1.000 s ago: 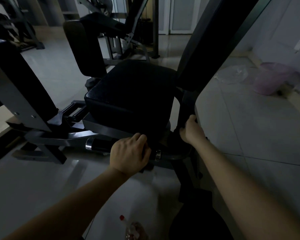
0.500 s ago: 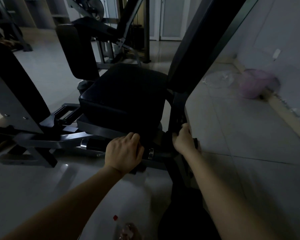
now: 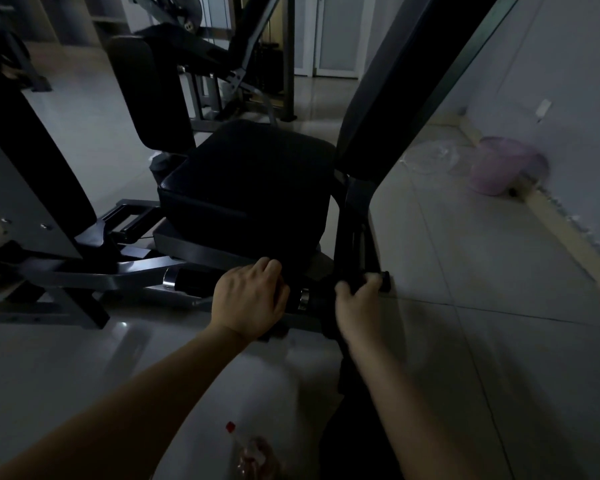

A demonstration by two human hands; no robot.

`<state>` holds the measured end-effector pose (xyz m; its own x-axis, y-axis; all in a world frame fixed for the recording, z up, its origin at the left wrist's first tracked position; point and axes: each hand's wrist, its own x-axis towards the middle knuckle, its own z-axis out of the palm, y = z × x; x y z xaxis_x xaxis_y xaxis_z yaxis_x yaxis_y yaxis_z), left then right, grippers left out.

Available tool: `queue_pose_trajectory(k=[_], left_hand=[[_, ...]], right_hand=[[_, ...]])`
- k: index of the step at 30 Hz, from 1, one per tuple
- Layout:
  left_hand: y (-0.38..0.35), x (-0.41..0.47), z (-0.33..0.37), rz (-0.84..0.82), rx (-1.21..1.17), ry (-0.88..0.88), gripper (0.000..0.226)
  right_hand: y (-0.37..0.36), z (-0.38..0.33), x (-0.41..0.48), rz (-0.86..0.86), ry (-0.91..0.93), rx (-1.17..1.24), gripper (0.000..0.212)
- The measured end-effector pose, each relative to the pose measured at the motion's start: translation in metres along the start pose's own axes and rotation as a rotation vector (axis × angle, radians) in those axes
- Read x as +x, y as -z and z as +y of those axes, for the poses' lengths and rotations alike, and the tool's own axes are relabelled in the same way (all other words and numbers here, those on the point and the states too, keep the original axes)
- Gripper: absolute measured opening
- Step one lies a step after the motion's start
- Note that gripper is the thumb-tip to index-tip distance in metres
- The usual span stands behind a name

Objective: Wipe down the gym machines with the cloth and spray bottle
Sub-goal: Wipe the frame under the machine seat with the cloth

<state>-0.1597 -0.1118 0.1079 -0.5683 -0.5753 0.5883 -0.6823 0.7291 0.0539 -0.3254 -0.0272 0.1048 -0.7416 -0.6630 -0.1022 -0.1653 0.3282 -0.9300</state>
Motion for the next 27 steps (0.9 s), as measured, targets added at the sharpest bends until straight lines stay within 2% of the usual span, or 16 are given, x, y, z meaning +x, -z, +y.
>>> queue_pose_trajectory(k=[3, 5, 11, 13, 16, 18, 21, 22, 24, 27], left_hand=[[0.000, -0.001, 0.000, -0.010, 0.010, 0.006, 0.026], [0.000, -0.001, 0.000, -0.013, -0.001, 0.008, 0.027], [-0.001, 0.001, 0.002, -0.012, 0.013, 0.013, 0.028], [0.001, 0.001, 0.003, -0.022, -0.011, 0.024, 0.029], [0.008, 0.000, 0.006, -0.059, -0.053, 0.056, 0.028], [0.013, 0.000, 0.003, -0.080, -0.103, 0.061, 0.026], [0.020, -0.001, -0.011, -0.154, -0.235, 0.012, 0.025], [0.023, -0.001, -0.014, -0.182, -0.278, -0.005, 0.024], [0.030, 0.004, -0.017, -0.223, -0.352, 0.009, 0.021], [0.036, 0.013, -0.017, -0.296, -0.406, 0.077, 0.021]], right_hand=[[0.019, -0.012, 0.042, -0.115, -0.025, -0.166, 0.025], [0.016, -0.016, 0.042, -0.100, -0.022, -0.177, 0.025], [-0.022, -0.006, -0.047, 0.145, -0.046, 0.135, 0.036], [-0.043, -0.008, -0.073, 0.147, -0.001, 0.212, 0.032], [-0.042, -0.013, -0.082, 0.034, -0.041, 0.260, 0.035], [-0.021, -0.008, -0.068, 0.003, -0.075, 0.256, 0.029], [0.000, 0.000, -0.049, 0.089, -0.210, 0.396, 0.009], [-0.002, -0.001, -0.052, 0.078, -0.273, 0.477, 0.005], [-0.023, -0.006, -0.062, -0.039, -0.349, 0.600, 0.009], [-0.051, -0.015, -0.076, -0.216, -0.230, 0.495, 0.022]])
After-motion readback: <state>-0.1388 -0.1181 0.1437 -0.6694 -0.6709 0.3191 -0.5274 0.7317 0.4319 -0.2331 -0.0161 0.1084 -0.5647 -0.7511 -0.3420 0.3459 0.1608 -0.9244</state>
